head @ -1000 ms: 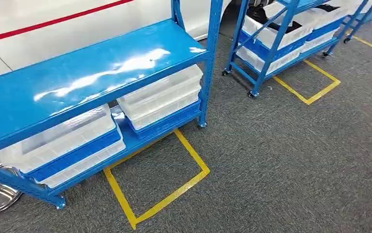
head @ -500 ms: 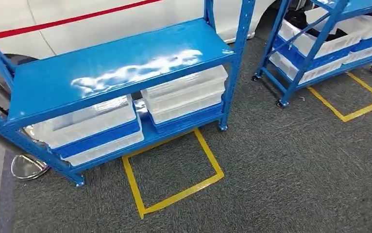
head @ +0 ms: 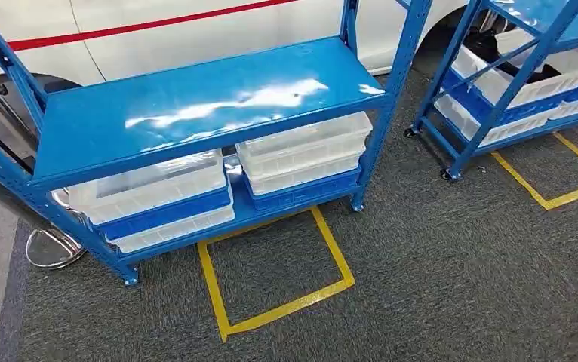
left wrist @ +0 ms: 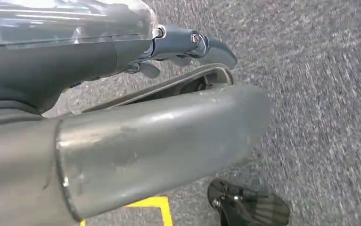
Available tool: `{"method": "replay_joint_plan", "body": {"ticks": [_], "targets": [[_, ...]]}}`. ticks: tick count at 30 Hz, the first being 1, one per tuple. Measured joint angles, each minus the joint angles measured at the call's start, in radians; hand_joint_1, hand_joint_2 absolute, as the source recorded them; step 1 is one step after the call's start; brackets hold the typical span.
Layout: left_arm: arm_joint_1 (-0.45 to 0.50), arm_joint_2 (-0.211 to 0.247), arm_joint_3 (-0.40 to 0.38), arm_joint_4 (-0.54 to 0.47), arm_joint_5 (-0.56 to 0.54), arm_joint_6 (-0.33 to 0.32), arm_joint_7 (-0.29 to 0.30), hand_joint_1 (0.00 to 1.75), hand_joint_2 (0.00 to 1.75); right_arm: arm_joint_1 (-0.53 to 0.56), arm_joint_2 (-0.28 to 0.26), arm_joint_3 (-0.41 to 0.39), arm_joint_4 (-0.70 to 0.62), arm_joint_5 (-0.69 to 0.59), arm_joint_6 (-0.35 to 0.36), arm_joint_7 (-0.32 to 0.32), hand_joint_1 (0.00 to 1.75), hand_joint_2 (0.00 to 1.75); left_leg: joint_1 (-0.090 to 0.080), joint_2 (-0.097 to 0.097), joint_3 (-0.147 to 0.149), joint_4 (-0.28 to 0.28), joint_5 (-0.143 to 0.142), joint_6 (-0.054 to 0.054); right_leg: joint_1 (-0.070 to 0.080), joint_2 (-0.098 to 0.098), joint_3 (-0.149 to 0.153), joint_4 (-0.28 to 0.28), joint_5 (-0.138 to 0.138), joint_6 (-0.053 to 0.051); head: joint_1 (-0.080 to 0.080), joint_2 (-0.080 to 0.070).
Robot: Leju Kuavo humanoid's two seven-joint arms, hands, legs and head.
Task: Take the parts from the cabinet and place them on the table.
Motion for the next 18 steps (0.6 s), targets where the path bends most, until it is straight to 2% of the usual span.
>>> {"method": "replay_joint_plan", "body": {"ticks": [1, 2, 3, 4, 5, 6, 7, 8, 9, 11, 12, 13, 14, 15, 16, 17, 18], "targets": [[0.002, -0.002, 0.0, 0.0, 0.0, 0.0, 0.0, 0.0, 0.0, 0.003, -0.001, 0.0, 0.0, 0.0, 0.0, 0.0, 0.0, 0.0, 0.004, -0.004, 0.014, 0.0, -0.01, -0.005, -0.004, 0.0, -0.001, -0.025, 0.013, 0.008, 0.0, 0.0], [0.002, -0.004, 0.0, 0.0, 0.0, 0.0, 0.0, 0.0, 0.0, 0.006, -0.003, -0.001, 0.0, 0.0, 0.0, 0.001, 0.0, 0.0, 0.009, -0.008, 0.029, 0.0, -0.021, -0.012, -0.008, 0.0, 0.014, -0.08, 0.032, 0.013, 0.0, 0.0], [0.002, -0.005, 0.0, 0.0, 0.0, 0.0, 0.0, 0.0, 0.0, 0.009, -0.005, -0.001, 0.0, 0.0, 0.0, 0.001, 0.0, 0.0, 0.015, -0.011, 0.048, 0.001, -0.036, -0.02, -0.012, 0.0, 0.039, -0.159, 0.069, 0.019, 0.0, 0.0], [0.003, -0.006, 0.0, 0.0, 0.0, 0.0, 0.0, 0.0, 0.0, 0.014, -0.005, -0.002, 0.0, 0.0, 0.0, 0.001, 0.0, 0.0, 0.018, -0.012, 0.062, 0.001, -0.051, -0.029, -0.018, 0.0, 0.058, -0.234, 0.134, 0.025, 0.0, 0.0], [0.002, -0.005, 0.0, 0.0, 0.0, 0.0, 0.0, 0.0, 0.0, 0.02, -0.005, -0.004, 0.002, 0.0, 0.001, 0.001, 0.0, 0.0, 0.016, -0.013, 0.077, 0.01, -0.069, -0.039, -0.017, -0.006, 0.049, -0.26, 0.198, 0.019, 0.0, 0.0], [0.001, -0.006, 0.0, 0.0, 0.0, 0.0, 0.0, 0.0, 0.0, 0.015, -0.006, -0.005, 0.002, 0.0, 0.001, 0.001, 0.0, 0.0, 0.016, -0.013, 0.071, -0.002, -0.073, -0.046, -0.008, -0.003, 0.057, -0.258, 0.163, -0.005, 0.0, 0.0], [-0.002, -0.006, 0.0, 0.0, 0.0, 0.0, 0.0, 0.0, 0.0, 0.011, -0.006, -0.005, 0.002, 0.0, 0.001, 0.001, 0.0, 0.0, 0.014, -0.012, 0.081, -0.016, -0.08, -0.056, -0.008, -0.003, 0.058, -0.257, 0.17, -0.016, -0.002, 0.0], [-0.004, -0.007, 0.0, 0.0, 0.0, 0.0, 0.0, 0.0, 0.0, 0.011, -0.006, -0.005, 0.001, 0.0, 0.001, 0.002, 0.0, 0.0, 0.017, -0.012, 0.094, -0.003, -0.069, -0.065, -0.007, 0.0, 0.065, -0.263, 0.158, -0.025, -0.001, 0.0], [-0.008, -0.008, 0.0, 0.0, 0.0, 0.001, 0.0, 0.0, 0.0, 0.013, -0.006, -0.006, 0.001, 0.001, 0.001, 0.002, 0.0, 0.0, 0.018, -0.014, 0.078, 0.031, -0.042, -0.069, -0.007, -0.001, 0.08, -0.265, 0.148, -0.036, -0.001, 0.0], [-0.011, -0.009, 0.0, 0.0, 0.0, 0.002, -0.001, 0.0, 0.0, 0.017, -0.006, -0.006, 0.001, 0.002, 0.001, 0.002, 0.0, 0.0, 0.021, -0.006, -0.018, 0.209, 0.02, -0.075, -0.007, -0.01, 0.125, -0.284, 0.131, -0.05, -0.003, 0.0], [-0.009, -0.009, 0.0, 0.0, 0.0, 0.002, -0.002, 0.0, 0.0, 0.017, -0.006, -0.006, 0.001, 0.002, 0.001, 0.002, 0.0, 0.0, 0.021, -0.005, -0.074, 0.281, 0.007, -0.074, -0.006, -0.012, 0.144, -0.29, 0.126, -0.053, -0.003, 0.0], [-0.008, -0.009, 0.0, 0.0, 0.0, 0.005, -0.004, 0.0, 0.0, 0.015, -0.006, -0.006, 0.001, 0.002, 0.001, 0.002, 0.0, 0.0, 0.018, -0.005, -0.117, 0.321, -0.04, -0.074, -0.004, -0.01, 0.165, -0.298, 0.116, -0.055, -0.003, 0.0], [-0.006, -0.01, 0.0, 0.0, 0.0, 0.006, -0.006, 0.0, 0.0, 0.014, -0.006, -0.006, 0.001, 0.002, 0.001, 0.002, 0.0, 0.0, 0.017, -0.005, -0.149, 0.337, -0.104, -0.073, -0.002, -0.008, 0.185, -0.305, 0.106, -0.057, -0.003, 0.0], [-0.004, -0.01, 0.0, 0.0, 0.0, 0.007, -0.007, 0.0, 0.0, 0.013, -0.006, -0.006, 0.001, 0.007, 0.001, 0.0, 0.0, 0.0, 0.015, -0.005, -0.177, 0.332, -0.172, -0.068, 0.001, -0.009, 0.208, -0.312, 0.093, -0.057, -0.003, 0.0], [-0.004, -0.01, 0.0, 0.0, 0.0, 0.008, -0.008, 0.0, 0.0, 0.014, -0.006, -0.006, 0.001, 0.015, 0.003, -0.002, 0.0, 0.0, 0.013, -0.005, -0.195, 0.312, -0.206, -0.064, 0.004, -0.011, 0.228, -0.316, 0.08, -0.058, -0.003, 0.0], [-0.004, -0.01, 0.0, 0.0, 0.0, 0.008, -0.008, 0.0, 0.0, 0.014, -0.006, -0.005, 0.001, 0.019, 0.003, -0.002, 0.0, 0.0, 0.009, -0.004, -0.203, 0.27, -0.193, -0.056, 0.007, -0.015, 0.249, -0.316, 0.065, -0.057, -0.003, 0.0], [-0.003, -0.011, 0.0, 0.0, 0.0, 0.008, -0.008, 0.0, 0.0, 0.014, -0.006, -0.005, 0.001, 0.022, 0.003, -0.002, 0.0, 0.0, 0.004, 0.0, -0.203, 0.207, -0.13, -0.044, 0.01, -0.022, 0.27, -0.317, 0.049, -0.058, -0.003, 0.0]]}}
